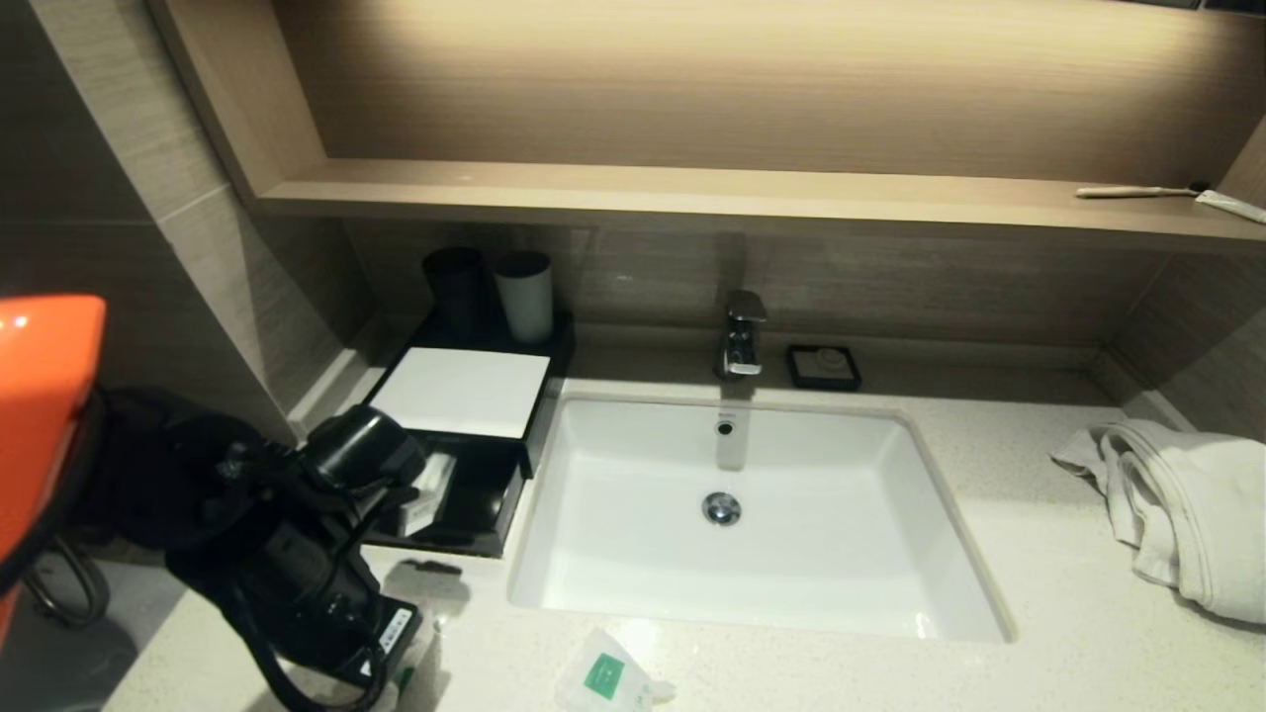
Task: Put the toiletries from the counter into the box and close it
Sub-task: Pick up the bathroom toiletry
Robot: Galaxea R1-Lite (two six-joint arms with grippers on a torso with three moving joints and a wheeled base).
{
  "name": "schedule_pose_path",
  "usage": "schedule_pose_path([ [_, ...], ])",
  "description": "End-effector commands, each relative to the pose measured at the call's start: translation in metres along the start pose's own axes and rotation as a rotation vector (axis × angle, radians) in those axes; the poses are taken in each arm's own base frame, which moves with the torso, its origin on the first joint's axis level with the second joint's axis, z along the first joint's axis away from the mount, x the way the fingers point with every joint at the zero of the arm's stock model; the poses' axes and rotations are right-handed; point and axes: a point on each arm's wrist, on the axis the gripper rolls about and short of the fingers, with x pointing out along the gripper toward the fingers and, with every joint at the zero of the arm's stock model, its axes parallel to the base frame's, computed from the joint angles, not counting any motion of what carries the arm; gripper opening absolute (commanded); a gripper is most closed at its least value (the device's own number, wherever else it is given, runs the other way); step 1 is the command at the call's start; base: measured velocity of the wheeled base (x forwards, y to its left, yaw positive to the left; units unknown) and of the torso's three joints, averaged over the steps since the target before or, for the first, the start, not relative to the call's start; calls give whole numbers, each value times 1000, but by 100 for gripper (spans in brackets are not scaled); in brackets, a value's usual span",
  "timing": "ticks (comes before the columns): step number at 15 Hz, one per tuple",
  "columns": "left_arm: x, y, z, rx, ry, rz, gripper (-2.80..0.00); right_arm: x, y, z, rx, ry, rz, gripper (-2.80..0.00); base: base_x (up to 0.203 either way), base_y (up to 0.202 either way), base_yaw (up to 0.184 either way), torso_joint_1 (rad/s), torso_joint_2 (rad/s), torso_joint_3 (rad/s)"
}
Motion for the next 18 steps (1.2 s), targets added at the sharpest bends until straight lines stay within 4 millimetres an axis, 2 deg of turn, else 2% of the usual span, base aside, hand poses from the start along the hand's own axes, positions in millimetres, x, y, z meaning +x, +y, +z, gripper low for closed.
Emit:
schedule_pose_path([
  [1, -12, 2, -4, -10, -41, -2, -280, 0, 0, 0, 0, 0, 0, -280, 0, 0, 0, 0, 0, 0],
  [6, -16, 4, -4, -20, -64, -3, -280, 0, 0, 0, 0, 0, 0, -280, 0, 0, 0, 0, 0, 0],
  [10, -32, 8, 2, -50, -130, -5, -280, 0, 0, 0, 0, 0, 0, -280, 0, 0, 0, 0, 0, 0],
  [18, -52, 20, 18, -136, -214, 4, -280, 0, 0, 0, 0, 0, 0, -280, 0, 0, 0, 0, 0, 0],
])
